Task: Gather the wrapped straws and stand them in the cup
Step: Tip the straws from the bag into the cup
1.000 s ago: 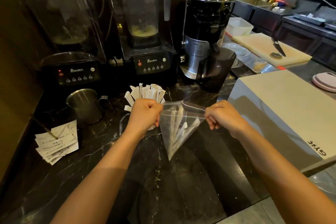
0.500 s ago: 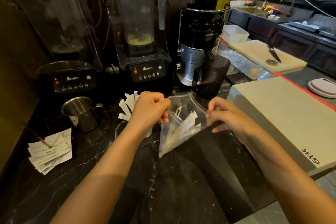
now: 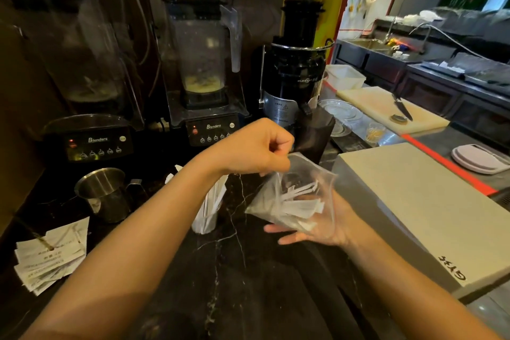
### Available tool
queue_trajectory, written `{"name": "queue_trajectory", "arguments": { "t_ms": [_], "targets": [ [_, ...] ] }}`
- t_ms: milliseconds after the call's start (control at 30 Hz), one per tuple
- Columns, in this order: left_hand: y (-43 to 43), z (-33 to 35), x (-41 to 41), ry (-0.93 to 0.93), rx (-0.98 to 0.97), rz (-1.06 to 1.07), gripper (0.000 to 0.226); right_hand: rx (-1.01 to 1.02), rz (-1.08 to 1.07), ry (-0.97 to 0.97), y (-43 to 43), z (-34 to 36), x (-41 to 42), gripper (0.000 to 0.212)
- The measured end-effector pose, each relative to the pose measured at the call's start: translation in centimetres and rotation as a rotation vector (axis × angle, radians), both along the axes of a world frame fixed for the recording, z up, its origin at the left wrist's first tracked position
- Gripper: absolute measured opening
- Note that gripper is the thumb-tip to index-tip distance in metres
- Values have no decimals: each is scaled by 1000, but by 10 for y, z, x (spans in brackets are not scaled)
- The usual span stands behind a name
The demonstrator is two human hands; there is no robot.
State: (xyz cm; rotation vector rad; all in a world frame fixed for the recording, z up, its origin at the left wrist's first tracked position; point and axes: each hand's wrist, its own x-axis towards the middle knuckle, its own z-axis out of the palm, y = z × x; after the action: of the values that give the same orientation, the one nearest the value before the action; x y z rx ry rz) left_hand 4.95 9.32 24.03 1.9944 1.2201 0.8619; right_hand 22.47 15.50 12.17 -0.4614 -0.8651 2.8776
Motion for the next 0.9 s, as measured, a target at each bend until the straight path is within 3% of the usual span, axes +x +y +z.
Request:
{"name": "queue_trajectory", "arguments": {
  "t_ms": [100, 200, 267, 333, 400, 467, 500, 567, 667, 833, 900],
  "targets": [
    [0, 4, -3, 30, -43, -99, 35, -105, -58, 116, 4, -2, -17, 63],
    [-9, 5, -12, -6, -64, -138, 26, -17, -197, 86, 8, 3, -30, 43],
    [-14, 0, -24, -117, -53, -55, 15, 96, -250, 70, 10, 10, -37, 29],
    [-16, -12, -39, -317, -25, 246, 7, 147, -287, 65, 14, 16, -43, 55],
    [-15, -29, -56, -516, -32, 652, 18, 197, -335, -1, 17, 25, -54, 71],
    [-16, -46, -71, -676, -111, 897, 39, 257, -346, -43, 19, 39, -67, 55],
    [-18, -53, -75, -730, -173, 922, 46, 281, -339, -49, 18, 47, -73, 43],
    [-18, -60, -82, -822, -331, 815, 45, 320, -320, -33, 19, 60, -89, 28],
    [-15, -58, -88, -939, -515, 571, 24, 408, -258, -70, 17, 74, -118, 31],
    [3, -41, -116, -943, -524, 476, 33, 539, -246, -156, 23, 84, -162, 19],
    [6, -34, -124, -914, -519, 478, 35, 606, -252, -160, 26, 88, -175, 24]
  ]
}}
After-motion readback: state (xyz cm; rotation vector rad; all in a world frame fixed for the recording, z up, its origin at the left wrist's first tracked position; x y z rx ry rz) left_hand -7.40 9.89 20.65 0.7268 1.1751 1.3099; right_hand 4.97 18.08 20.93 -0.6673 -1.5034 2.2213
